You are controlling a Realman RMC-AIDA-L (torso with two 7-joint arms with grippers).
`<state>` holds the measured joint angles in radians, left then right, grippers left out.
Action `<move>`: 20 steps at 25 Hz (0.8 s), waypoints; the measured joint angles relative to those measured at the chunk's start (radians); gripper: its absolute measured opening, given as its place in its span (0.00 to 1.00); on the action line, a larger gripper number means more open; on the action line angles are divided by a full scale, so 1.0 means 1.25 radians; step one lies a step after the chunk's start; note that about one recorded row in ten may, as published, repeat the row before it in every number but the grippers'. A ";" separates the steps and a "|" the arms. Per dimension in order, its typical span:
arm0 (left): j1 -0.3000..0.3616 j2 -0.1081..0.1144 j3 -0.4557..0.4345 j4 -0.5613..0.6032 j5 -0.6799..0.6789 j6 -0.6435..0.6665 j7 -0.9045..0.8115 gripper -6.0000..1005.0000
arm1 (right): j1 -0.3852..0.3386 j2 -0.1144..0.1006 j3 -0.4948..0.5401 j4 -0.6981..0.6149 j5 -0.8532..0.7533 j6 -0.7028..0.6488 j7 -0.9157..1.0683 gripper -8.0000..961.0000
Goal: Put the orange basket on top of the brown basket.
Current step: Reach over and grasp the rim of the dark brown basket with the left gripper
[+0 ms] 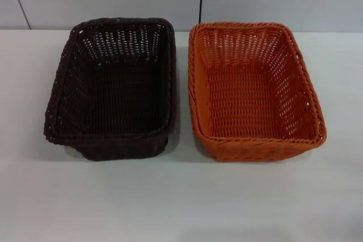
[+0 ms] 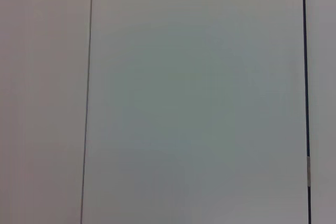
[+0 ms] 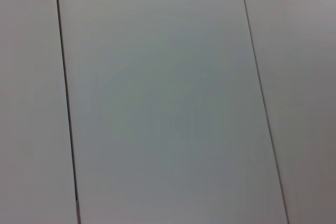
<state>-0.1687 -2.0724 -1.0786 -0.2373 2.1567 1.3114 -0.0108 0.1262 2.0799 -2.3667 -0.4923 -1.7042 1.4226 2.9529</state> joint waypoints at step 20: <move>0.000 0.046 0.053 -0.138 0.011 -0.065 0.074 0.78 | 0.009 -0.001 0.000 0.004 0.000 -0.007 0.000 0.80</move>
<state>-0.1681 -2.0147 -1.0119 -0.4093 2.1701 1.2296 0.0820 0.1372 2.0786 -2.3664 -0.4873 -1.7047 1.4144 2.9529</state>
